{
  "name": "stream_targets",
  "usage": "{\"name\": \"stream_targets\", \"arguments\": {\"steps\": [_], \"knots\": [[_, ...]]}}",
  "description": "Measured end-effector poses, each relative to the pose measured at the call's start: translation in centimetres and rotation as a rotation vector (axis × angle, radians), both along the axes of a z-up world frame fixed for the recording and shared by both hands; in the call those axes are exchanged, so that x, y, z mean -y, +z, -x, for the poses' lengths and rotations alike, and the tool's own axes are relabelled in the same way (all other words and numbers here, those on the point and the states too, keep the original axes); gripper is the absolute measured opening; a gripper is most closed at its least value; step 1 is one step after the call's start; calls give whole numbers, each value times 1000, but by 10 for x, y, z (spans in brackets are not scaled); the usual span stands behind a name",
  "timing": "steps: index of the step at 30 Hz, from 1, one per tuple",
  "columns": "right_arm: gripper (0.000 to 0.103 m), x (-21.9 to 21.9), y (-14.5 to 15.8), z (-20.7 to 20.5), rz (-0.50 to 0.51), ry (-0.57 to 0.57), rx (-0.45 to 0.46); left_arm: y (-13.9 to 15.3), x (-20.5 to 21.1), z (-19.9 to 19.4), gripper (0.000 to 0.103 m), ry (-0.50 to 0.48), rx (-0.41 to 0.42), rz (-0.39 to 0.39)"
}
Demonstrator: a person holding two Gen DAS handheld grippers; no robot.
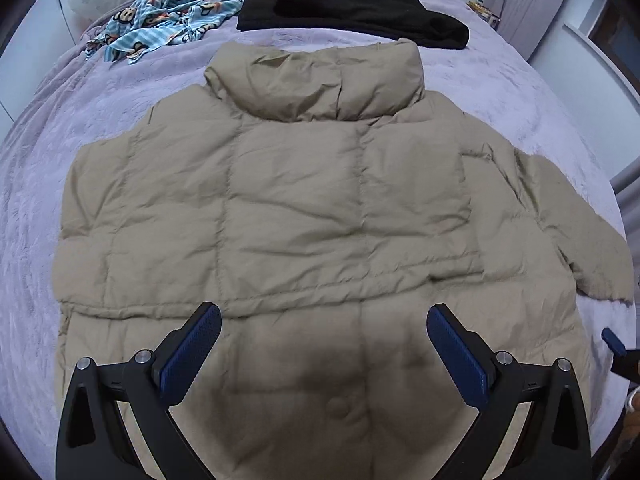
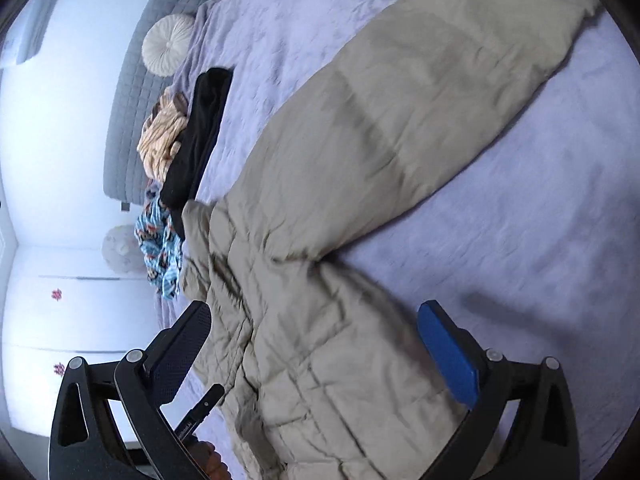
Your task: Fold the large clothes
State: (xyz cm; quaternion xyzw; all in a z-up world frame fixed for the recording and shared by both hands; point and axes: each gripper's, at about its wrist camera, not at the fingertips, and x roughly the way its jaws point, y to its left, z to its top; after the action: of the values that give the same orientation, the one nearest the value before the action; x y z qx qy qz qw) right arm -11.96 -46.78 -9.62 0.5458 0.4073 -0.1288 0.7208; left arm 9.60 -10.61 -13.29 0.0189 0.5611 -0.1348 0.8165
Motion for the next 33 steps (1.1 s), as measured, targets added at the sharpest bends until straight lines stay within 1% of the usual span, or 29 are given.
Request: {"name": "stream_targets", "arguments": {"steps": [1, 2, 5, 7, 10, 13, 17, 21, 26, 27, 28, 29, 30, 31, 32, 33], "knots": [[103, 15, 1, 5, 12, -25, -12, 0, 5, -7, 103, 9, 19, 1], [103, 29, 1, 11, 25, -47, -23, 2, 13, -18, 103, 22, 60, -7], [103, 60, 2, 25, 31, -101, -26, 0, 32, -54, 103, 61, 162, -63], [103, 77, -1, 33, 21, -133, -16, -10, 43, -77, 103, 71, 173, -87], [103, 94, -8, 42, 5, -160, -10, -29, 69, -97, 103, 60, 133, -99], [103, 110, -14, 46, 1, -179, -1, -34, 92, -88, 103, 6, 126, -108], [103, 129, -19, 47, 3, -223, 21, -30, 116, -73, 103, -78, 100, -70], [103, 162, -28, 48, -12, -304, 53, -18, 122, -67, 103, -87, 88, -33], [102, 194, -34, 38, -106, -420, 154, 0, 113, -61, 103, -67, 89, -9], [98, 197, -34, 35, -128, -442, 168, 4, 109, -60, 103, -62, 92, -8], [76, 198, -34, 32, -152, -454, 182, 6, 105, -59, 103, -56, 94, -9], [57, 200, -36, 27, -189, -455, 198, 10, 98, -58, 103, -45, 96, -8], [22, 199, -39, 20, -223, -447, 216, 12, 92, -58, 103, -34, 97, -7], [9, 199, -41, 14, -259, -439, 249, 15, 85, -57, 103, -22, 97, -6], [9, 197, -40, 8, -284, -432, 282, 18, 76, -57, 103, -4, 97, -5], [9, 195, -35, 1, -285, -412, 301, 21, 67, -57, 103, 11, 98, -5]]}}
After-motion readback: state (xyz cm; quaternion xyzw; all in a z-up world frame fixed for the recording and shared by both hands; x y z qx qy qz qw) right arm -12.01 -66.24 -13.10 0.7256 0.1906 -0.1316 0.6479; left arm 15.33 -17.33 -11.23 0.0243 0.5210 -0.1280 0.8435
